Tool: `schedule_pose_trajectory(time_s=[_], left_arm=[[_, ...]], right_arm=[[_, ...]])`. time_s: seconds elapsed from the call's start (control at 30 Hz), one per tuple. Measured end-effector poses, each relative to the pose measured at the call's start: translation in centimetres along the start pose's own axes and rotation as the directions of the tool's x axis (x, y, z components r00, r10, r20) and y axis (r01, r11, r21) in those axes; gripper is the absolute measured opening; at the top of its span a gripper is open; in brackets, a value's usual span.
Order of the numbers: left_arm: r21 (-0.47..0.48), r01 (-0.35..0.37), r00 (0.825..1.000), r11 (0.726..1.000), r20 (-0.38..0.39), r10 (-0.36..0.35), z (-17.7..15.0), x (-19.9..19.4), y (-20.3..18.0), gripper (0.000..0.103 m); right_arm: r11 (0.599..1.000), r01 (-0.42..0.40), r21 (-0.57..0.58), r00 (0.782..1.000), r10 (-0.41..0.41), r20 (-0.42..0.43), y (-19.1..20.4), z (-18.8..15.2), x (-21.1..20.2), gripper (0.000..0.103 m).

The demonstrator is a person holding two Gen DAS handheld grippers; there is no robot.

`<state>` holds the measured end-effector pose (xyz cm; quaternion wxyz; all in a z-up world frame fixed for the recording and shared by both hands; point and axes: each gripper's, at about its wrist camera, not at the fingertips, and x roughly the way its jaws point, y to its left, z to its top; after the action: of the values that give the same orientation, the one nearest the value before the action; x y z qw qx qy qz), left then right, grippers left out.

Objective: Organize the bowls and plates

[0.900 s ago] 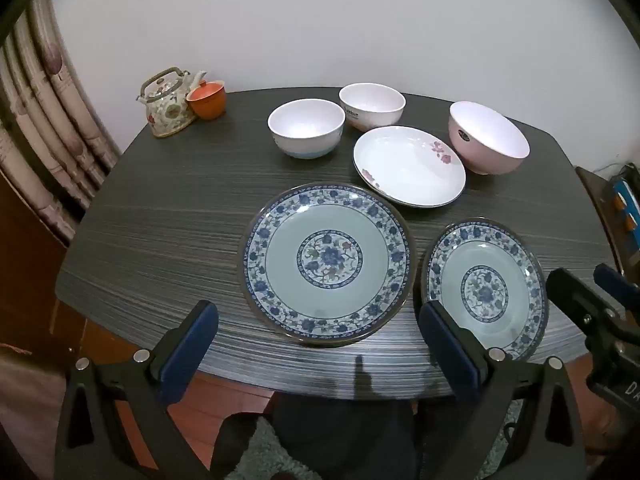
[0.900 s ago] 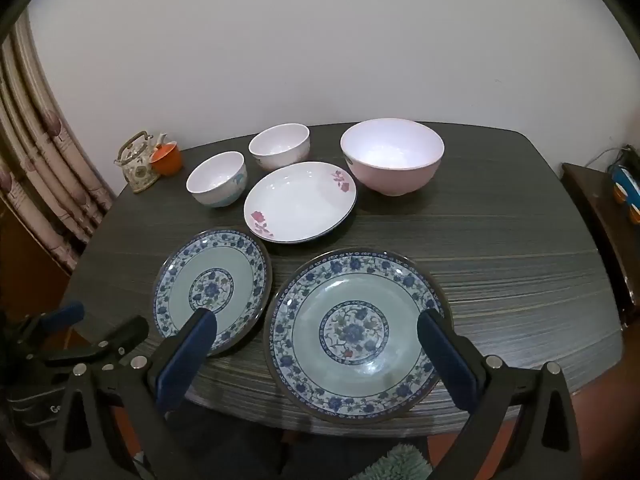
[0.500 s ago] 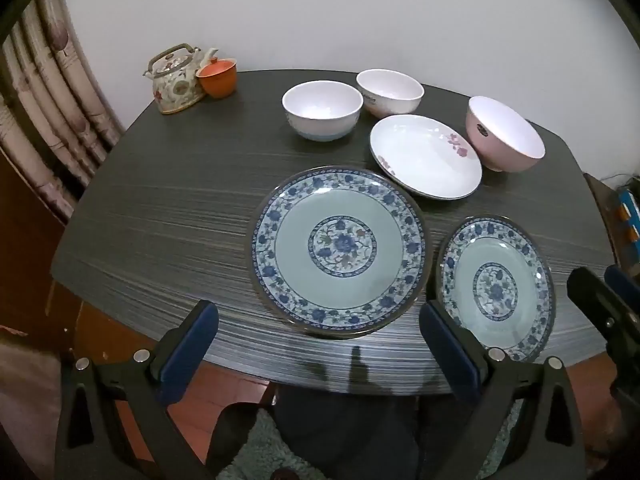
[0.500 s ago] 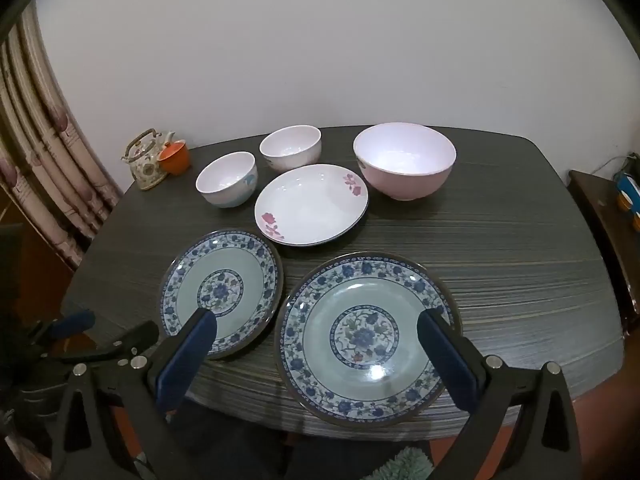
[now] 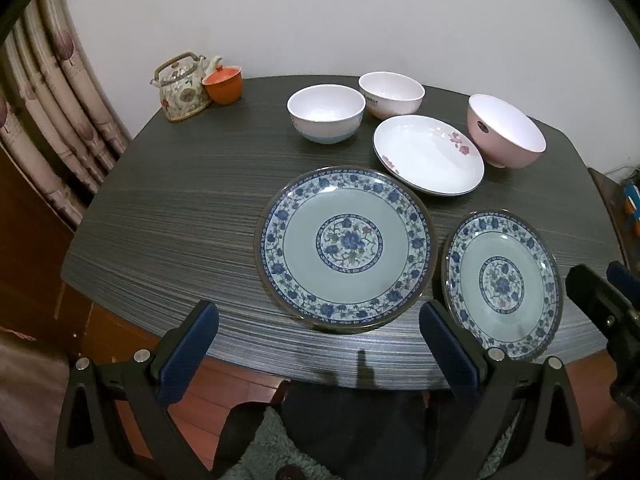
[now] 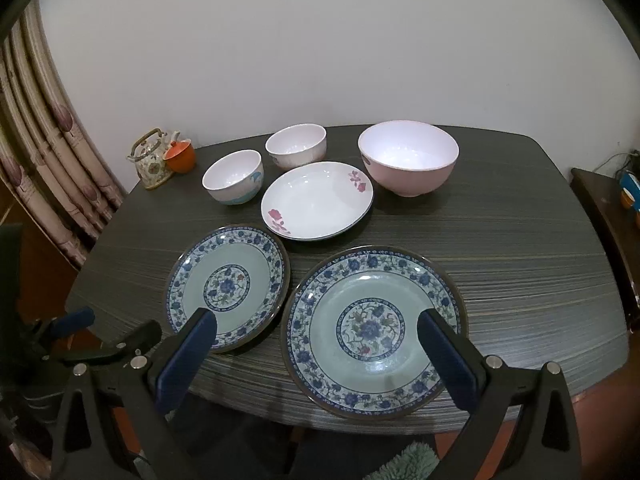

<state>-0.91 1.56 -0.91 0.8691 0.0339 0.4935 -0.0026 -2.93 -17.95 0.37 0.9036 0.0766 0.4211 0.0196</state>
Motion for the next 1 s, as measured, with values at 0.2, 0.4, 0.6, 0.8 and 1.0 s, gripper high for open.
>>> schedule_pose_trajectory(time_s=[0.2,0.4,0.6,0.8,1.0], left_arm=[[0.005,-0.009,1.000,1.000,0.017,0.009,-0.14,-0.54,-0.13,0.100],[0.006,-0.009,1.000,1.000,0.018,0.008,-0.18,-0.52,-0.23,0.100],[-0.001,-0.006,1.000,1.000,0.016,0.006,-0.27,-0.53,-0.15,0.100],[-0.006,-0.009,1.000,1.000,0.011,0.009,-0.28,-0.48,-0.04,0.100],[-0.007,-0.010,1.000,1.000,0.007,0.010,-0.33,-0.35,0.06,0.100]], right_arm=[[1.000,0.000,-0.006,1.000,0.000,0.005,0.40,-0.17,-0.34,0.103],[1.000,-0.001,-0.006,1.000,0.001,0.004,0.42,-0.44,-0.32,0.103],[1.000,-0.003,-0.002,1.000,0.003,0.004,0.40,-0.64,-0.37,0.103],[1.000,-0.005,0.002,1.000,0.005,-0.003,0.35,-0.83,-0.41,0.103],[1.000,-0.002,0.004,1.000,0.002,-0.007,0.45,-0.86,-0.44,0.103]])
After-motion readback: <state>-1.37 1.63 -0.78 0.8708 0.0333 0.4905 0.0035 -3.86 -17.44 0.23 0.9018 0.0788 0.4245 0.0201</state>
